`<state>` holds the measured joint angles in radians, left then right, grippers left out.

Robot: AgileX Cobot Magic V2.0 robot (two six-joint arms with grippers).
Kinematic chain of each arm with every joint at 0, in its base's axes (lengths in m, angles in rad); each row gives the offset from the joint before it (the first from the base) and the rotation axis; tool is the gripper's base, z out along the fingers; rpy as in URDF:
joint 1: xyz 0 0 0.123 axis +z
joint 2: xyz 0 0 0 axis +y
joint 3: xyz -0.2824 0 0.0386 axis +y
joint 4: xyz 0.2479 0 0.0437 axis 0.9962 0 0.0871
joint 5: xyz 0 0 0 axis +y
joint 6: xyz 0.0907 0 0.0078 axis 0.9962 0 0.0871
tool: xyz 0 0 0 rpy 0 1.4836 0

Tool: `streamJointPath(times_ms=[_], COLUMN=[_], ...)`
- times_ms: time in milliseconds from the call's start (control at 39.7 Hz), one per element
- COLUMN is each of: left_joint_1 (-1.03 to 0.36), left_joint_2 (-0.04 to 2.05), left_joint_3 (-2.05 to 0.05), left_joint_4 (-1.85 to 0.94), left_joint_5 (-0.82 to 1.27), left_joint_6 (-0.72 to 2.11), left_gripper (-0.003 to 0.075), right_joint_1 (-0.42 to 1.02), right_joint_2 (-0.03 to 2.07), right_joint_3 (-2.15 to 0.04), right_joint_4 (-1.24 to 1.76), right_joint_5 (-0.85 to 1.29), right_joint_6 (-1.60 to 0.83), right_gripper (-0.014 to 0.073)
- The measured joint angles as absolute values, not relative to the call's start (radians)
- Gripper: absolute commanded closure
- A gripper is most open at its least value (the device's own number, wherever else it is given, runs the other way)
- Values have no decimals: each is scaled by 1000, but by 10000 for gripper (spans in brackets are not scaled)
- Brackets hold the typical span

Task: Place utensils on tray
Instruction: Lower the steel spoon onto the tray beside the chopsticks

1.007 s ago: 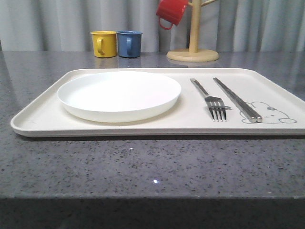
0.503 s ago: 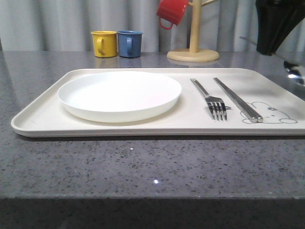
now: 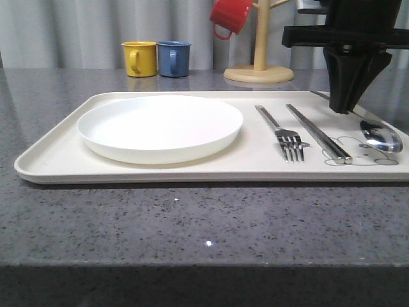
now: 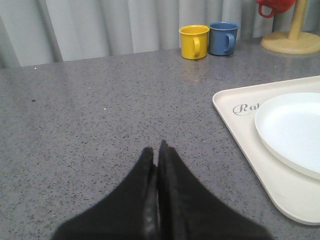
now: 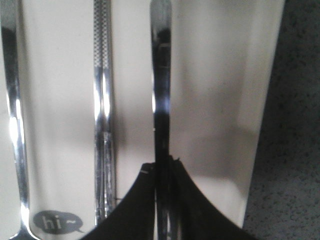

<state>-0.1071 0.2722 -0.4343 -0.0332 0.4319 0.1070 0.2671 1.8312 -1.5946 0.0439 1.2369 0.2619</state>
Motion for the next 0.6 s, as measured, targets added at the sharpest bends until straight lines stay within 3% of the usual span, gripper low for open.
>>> streamJointPath(times_ms=[604], left_joint_1=[-107], left_joint_2=[272], left_joint_3=[-434], left_joint_4=[-33], left_joint_5=[432], left_joint_6=[107], left_gripper=[738], right_joint_1=[247], right_joint_2=[1872], right_joint_3=[-1595], right_joint_4=[36], right_joint_5=[1232], right_joint_6=[291], right_gripper=[598])
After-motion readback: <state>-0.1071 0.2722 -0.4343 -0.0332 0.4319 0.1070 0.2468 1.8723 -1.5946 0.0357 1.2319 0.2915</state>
